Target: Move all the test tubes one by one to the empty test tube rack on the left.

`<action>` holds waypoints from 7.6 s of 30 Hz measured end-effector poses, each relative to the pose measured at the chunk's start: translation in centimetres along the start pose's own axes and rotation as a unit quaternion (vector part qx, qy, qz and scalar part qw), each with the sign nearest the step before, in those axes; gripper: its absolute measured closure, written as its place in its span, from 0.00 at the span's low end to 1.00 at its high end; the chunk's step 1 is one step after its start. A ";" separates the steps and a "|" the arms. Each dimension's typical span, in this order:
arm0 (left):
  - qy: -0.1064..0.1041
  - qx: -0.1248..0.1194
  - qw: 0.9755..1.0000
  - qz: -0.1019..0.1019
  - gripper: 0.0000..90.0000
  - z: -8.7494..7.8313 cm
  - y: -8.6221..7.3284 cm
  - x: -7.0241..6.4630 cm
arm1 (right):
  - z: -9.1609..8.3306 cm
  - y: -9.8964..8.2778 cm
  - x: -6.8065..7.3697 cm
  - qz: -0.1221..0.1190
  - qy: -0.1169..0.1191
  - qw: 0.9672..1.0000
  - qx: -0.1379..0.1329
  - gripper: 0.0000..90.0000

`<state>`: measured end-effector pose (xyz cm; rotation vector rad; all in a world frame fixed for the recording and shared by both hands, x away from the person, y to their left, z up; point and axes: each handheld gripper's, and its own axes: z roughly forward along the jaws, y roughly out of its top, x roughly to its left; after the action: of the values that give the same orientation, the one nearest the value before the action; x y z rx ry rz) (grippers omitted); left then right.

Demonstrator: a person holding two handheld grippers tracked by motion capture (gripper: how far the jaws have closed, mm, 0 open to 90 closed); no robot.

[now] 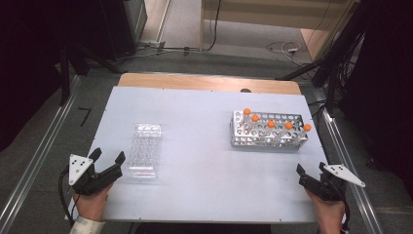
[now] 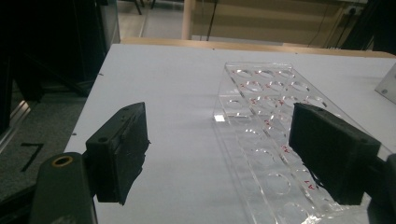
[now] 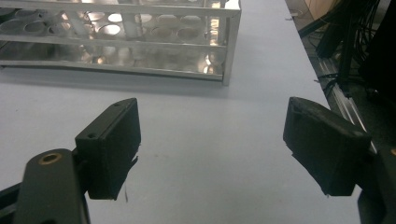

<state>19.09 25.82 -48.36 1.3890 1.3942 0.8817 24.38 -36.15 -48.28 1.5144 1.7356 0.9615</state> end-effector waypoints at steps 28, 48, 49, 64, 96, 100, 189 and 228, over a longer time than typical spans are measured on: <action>-0.004 -0.004 1.000 -0.001 0.22 -0.1 0.1 -0.1 | 2.7 3.7 -0.1 -0.014 -0.005 1.000 -0.022 0.41; -0.004 -0.005 1.000 0.003 0.22 -0.2 0.1 -0.2 | 5.7 6.3 -0.3 -0.002 -0.018 0.998 -0.055 0.64; -0.004 -0.005 1.000 0.003 0.22 -0.2 0.1 -0.2 | 5.8 6.4 -0.3 0.002 -0.017 0.998 -0.056 0.65; -0.004 -0.005 1.000 0.004 0.22 -0.2 0.1 -0.2 | 7.0 6.7 0.2 -0.007 -0.016 0.999 -0.051 0.79; -0.006 -0.014 1.000 0.024 0.22 -0.6 0.4 -0.8 | 0.2 8.9 0.2 -0.022 -0.006 0.991 -0.134 0.80; -0.007 -0.015 1.000 0.021 0.22 -0.6 0.5 -0.9 | -1.0 8.6 0.2 -0.025 0.003 0.990 -0.137 0.80; -0.267 0.025 0.958 0.098 0.37 1.9 2.9 -15.7 | 0.4 3.7 23.2 -0.212 0.298 0.930 -0.033 0.80; -0.311 0.025 0.942 0.121 0.78 2.4 2.9 -17.7 | 0.0 3.7 25.3 -0.211 0.340 0.916 -0.033 0.78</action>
<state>20.63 8.26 -44.06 1.7123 0.7761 0.4840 22.83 -10.81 -45.07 0.7233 2.3436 1.3837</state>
